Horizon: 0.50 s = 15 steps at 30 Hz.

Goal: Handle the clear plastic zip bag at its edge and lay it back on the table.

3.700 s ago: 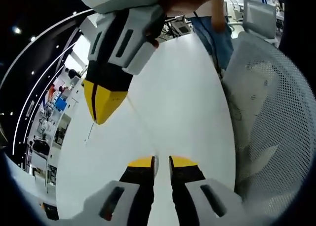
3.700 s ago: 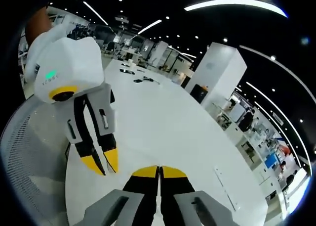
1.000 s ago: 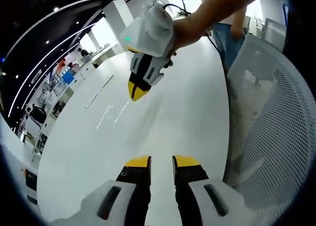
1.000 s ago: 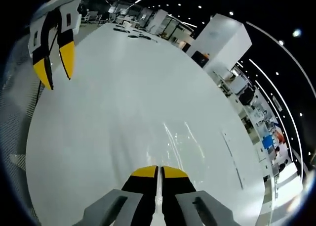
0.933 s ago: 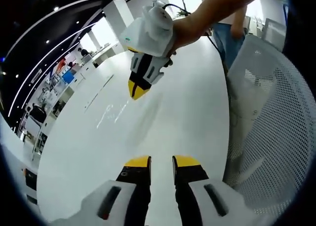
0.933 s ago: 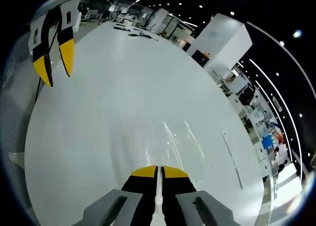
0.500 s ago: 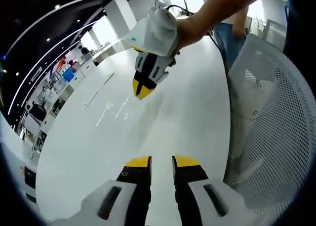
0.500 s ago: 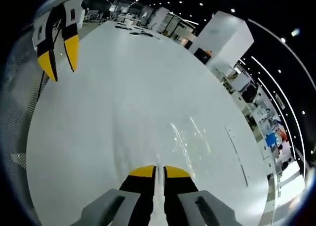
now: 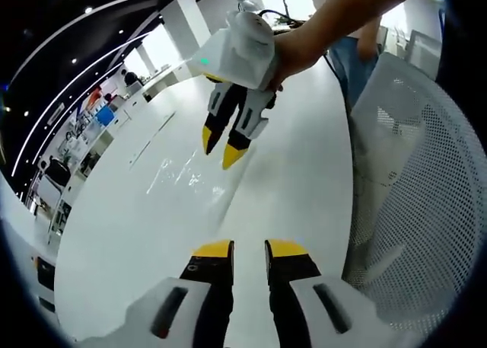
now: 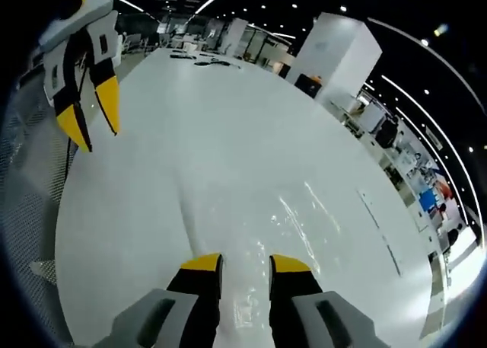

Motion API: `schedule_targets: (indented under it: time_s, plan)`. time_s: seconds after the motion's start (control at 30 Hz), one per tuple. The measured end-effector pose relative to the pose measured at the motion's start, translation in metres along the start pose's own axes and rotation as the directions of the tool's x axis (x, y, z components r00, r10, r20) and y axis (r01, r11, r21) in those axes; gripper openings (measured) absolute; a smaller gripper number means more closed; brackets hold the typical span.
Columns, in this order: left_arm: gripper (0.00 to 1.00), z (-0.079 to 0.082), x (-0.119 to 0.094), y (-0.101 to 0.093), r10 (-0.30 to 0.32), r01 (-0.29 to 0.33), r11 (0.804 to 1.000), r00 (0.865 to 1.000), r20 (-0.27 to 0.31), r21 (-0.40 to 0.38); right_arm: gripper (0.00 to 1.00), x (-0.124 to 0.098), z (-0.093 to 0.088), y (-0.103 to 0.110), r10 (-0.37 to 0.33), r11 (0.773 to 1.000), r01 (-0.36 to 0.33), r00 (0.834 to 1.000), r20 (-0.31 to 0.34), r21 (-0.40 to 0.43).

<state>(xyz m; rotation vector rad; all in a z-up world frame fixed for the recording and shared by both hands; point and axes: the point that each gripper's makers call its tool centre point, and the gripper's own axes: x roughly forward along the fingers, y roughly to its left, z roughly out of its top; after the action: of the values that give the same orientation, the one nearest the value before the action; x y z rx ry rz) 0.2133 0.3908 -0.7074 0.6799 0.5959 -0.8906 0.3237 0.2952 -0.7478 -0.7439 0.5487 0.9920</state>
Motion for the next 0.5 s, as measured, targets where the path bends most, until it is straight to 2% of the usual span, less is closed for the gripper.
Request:
schedule_targets:
  time_s: [0.1, 0.2, 0.33, 0.5]
  plan:
    - [0.14, 0.0, 0.0, -0.001, -0.001, 0.001, 1.0, 1.0, -0.001, 0.0, 0.3, -0.001, 0.0, 0.0, 0.007, 1.0, -0.007, 1.0, 0.01, 0.029]
    - [0.14, -0.001, 0.0, -0.001, 0.0, 0.0, 1.0, 1.0, 0.001, -0.003, 0.3, -0.002, -0.002, -0.002, -0.005, 1.0, 0.005, 1.0, 0.02, 0.003]
    - [0.13, 0.001, 0.0, -0.001, -0.002, 0.002, 1.0, 1.0, 0.003, -0.009, 0.33, -0.008, -0.002, -0.002, -0.007, 1.0, 0.007, 1.0, 0.03, 0.018]
    - [0.13, 0.004, -0.001, -0.001, 0.001, 0.0, 0.999, 1.0, 0.014, -0.034, 0.37, -0.015, -0.001, -0.004, -0.024, 0.997, 0.019, 0.998, 0.057, 0.077]
